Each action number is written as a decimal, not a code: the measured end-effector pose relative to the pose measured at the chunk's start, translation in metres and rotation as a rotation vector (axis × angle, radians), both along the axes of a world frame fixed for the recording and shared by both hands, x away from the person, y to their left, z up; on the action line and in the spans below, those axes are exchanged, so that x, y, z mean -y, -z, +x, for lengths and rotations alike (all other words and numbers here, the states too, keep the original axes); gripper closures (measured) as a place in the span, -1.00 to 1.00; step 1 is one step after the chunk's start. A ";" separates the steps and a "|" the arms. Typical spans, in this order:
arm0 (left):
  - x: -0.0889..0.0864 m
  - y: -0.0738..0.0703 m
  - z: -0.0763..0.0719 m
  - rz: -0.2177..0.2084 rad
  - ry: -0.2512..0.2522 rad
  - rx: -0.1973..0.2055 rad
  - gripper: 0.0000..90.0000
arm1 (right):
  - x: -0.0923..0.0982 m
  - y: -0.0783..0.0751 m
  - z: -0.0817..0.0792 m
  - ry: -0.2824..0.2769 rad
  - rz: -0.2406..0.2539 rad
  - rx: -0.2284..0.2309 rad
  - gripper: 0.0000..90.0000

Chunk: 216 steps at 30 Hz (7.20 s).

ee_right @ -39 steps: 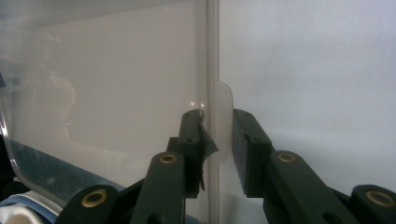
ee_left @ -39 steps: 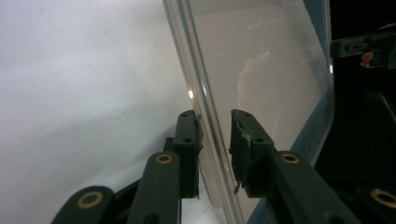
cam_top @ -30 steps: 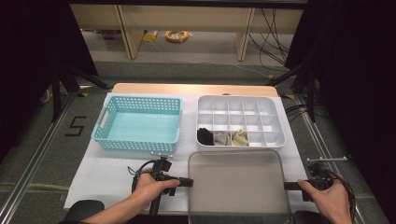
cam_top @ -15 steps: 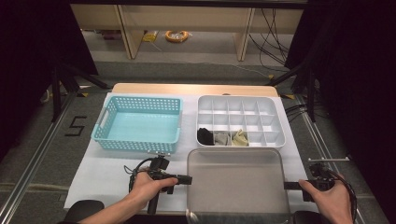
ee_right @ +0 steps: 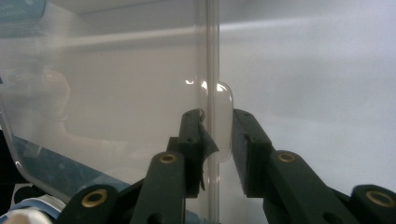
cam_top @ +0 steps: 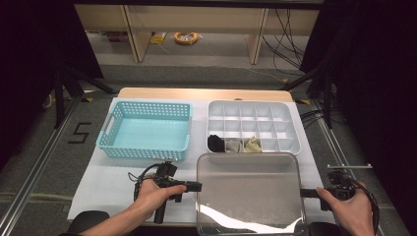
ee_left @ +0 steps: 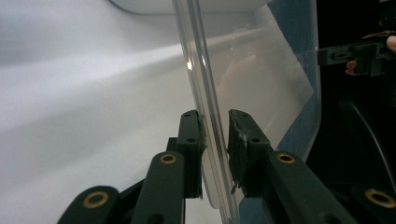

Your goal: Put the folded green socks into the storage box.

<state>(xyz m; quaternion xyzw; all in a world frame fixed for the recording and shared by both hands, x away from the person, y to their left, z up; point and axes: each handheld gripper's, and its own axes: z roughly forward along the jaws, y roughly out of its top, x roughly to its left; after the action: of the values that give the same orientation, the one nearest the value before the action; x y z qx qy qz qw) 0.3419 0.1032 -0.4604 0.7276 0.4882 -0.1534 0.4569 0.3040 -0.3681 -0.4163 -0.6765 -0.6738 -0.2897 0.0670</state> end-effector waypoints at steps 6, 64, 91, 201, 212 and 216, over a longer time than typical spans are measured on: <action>0.000 -0.008 0.008 -0.006 0.010 0.019 0.67 | 0.003 -0.004 0.005 -0.019 0.001 0.052 0.67; 0.018 -0.062 0.134 0.009 -0.090 0.097 0.64 | 0.011 -0.054 0.126 0.063 -0.011 0.041 0.66; 0.030 -0.052 0.167 0.068 -0.137 0.078 0.58 | 0.010 -0.047 0.166 0.106 -0.039 0.011 0.65; 0.057 -0.038 0.095 0.356 0.254 0.144 1.00 | -0.015 -0.024 0.092 0.007 -0.180 -0.023 1.00; 0.058 -0.040 0.095 0.332 0.234 0.132 0.99 | -0.010 -0.029 0.093 0.025 -0.182 0.002 1.00; 0.052 -0.045 0.091 0.298 0.209 0.142 0.99 | -0.006 -0.033 0.091 0.031 -0.169 0.052 1.00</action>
<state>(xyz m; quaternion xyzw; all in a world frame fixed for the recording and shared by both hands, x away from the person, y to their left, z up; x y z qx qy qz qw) 0.4330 0.0516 -0.4153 0.8428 0.3939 -0.0744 0.3592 0.3952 -0.3617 -0.3835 -0.6822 -0.6868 -0.2505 -0.0122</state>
